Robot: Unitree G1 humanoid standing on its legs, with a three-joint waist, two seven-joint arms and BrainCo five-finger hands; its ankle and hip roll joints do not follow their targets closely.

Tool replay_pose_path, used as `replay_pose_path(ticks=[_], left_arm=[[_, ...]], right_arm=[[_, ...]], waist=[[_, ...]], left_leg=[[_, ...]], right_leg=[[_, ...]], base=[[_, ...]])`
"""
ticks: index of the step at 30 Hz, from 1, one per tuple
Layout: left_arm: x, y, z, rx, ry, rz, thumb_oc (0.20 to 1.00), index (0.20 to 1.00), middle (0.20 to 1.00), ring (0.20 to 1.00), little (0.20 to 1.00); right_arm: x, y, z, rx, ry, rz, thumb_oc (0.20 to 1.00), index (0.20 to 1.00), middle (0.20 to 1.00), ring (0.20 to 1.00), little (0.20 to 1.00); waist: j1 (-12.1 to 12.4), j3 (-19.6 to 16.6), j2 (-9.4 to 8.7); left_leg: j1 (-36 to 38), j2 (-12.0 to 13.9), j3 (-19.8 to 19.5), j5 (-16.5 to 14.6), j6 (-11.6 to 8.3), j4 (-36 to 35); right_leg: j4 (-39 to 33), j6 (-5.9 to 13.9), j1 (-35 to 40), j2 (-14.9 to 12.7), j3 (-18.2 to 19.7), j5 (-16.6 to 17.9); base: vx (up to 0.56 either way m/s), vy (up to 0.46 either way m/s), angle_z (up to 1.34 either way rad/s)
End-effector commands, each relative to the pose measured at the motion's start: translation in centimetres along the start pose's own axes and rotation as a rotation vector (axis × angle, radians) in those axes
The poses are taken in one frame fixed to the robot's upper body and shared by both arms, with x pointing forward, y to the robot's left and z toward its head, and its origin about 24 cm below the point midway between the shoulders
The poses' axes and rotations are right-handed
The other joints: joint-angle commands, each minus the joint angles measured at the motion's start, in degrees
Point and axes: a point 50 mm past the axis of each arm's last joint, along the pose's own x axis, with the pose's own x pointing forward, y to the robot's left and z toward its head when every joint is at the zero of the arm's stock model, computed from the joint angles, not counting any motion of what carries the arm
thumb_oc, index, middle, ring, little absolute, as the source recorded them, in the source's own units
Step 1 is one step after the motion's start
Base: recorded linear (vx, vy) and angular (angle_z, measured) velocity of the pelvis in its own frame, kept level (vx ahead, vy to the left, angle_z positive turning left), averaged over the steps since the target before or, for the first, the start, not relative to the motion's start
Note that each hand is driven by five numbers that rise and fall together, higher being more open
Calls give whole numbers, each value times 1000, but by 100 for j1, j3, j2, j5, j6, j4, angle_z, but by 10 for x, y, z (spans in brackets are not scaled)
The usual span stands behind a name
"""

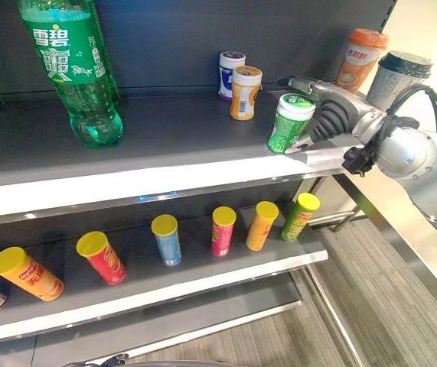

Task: Put the goods on the table back onto the shelves and tidy them up.

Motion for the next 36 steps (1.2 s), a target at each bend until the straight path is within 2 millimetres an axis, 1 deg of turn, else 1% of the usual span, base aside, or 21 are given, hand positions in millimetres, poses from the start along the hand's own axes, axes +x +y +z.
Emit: replay_pose_path(ticks=[1, 4, 7, 13, 15, 17, 20, 21, 26, 31, 36], left_arm=[[0, -5, -7, 49, 45, -25, 1000, 1000, 1000, 1000, 1000], [0, -4, -7, 51, 48, -23, 1000, 1000, 1000, 1000, 1000], [0, -2, -7, 51, 48, -15, 1000, 1000, 1000, 1000, 1000], [0, -2, -7, 50, 48, -15, 1000, 1000, 1000, 1000, 1000], [0, -2, -7, 46, 49, -12, 1000, 1000, 1000, 1000, 1000], [0, -2, -7, 41, 50, -11, 1000, 1000, 1000, 1000, 1000], [-1, -2, -9, 39, 55, -12, 1000, 1000, 1000, 1000, 1000], [-1, -5, -10, 35, 60, -17, 1000, 1000, 1000, 1000, 1000], [-1, -10, -12, 33, 64, -32, 1000, 1000, 1000, 1000, 1000], [-1, -11, -10, 52, 56, -43, 1000, 1000, 1000, 1000, 1000], [-1, -12, -9, 60, 49, -51, 1000, 1000, 1000, 1000, 1000]], right_arm=[[11, -25, 8, -46, -23, -101, 1000, 1000, 1000, 1000, 1000], [15, -25, 9, -51, -23, -103, 1000, 1000, 1000, 1000, 1000], [22, -26, 15, -56, -43, -105, 1000, 1000, 1000, 1000, 1000], [22, -26, 15, -56, -43, -105, 1000, 1000, 1000, 1000, 1000], [25, -23, 21, -44, -78, -105, 1000, 1000, 1000, 1000, 1000], [21, -22, 24, -31, -95, -108, 1000, 1000, 1000, 1000, 1000], [16, -22, 21, -18, -87, -117, 1000, 1000, 1000, 1000, 1000], [10, -22, 15, -9, -67, -127, 1000, 1000, 1000, 1000, 1000], [-5, -18, 4, 26, -28, -137, 1000, 1000, 1000, 1000, 1000], [-12, -11, -3, 42, -3, -113, 1000, 1000, 1000, 1000, 1000], [-13, -2, -7, 58, 18, -64, 1000, 1000, 1000, 1000, 1000]], waist=[[253, -130, -213], [256, -135, -213], [260, -132, -212], [260, -131, -212], [245, -122, -200], [232, -121, -191], [220, -120, -196], [198, -130, -187], [148, -138, -173], [132, -140, -166], [131, -134, -155]], left_leg=[[303, 147, 56, -644, -160, 57], [304, 138, 58, -649, -147, 57], [319, 118, 60, -663, -126, 57], [320, 118, 61, -664, -126, 57], [337, 86, 115, -683, -99, 57], [348, 77, 141, -696, -83, 57], [348, 69, 160, -700, -77, 57], [354, 59, 177, -705, -70, 57], [392, 52, 211, -730, -62, 57], [414, 55, 235, -742, -58, 57], [420, 55, 235, -738, -61, 57]], right_leg=[[42, 348, -67, -304, 48, -128], [42, 352, -64, -313, 60, -125], [42, 359, -68, -332, 88, -108], [42, 359, -68, -332, 89, -108], [42, 381, -74, -365, 115, -81], [42, 395, -80, -378, 130, -68], [42, 401, -93, -385, 150, -57], [42, 404, -94, -391, 166, -48], [42, 411, -81, -390, 184, -53], [42, 414, -86, -389, 212, -47], [42, 416, -72, -398, 195, -55]], base=[[-13, 31, -1], [0, 0, 0], [-15, 51, -1], [-3, 10, -3], [-26, 77, -3], [-18, 48, -7], [-7, 15, -2], [0, 0, 0], [-2, 0, -4], [-7, 0, -4], [-4, 3, -3]])
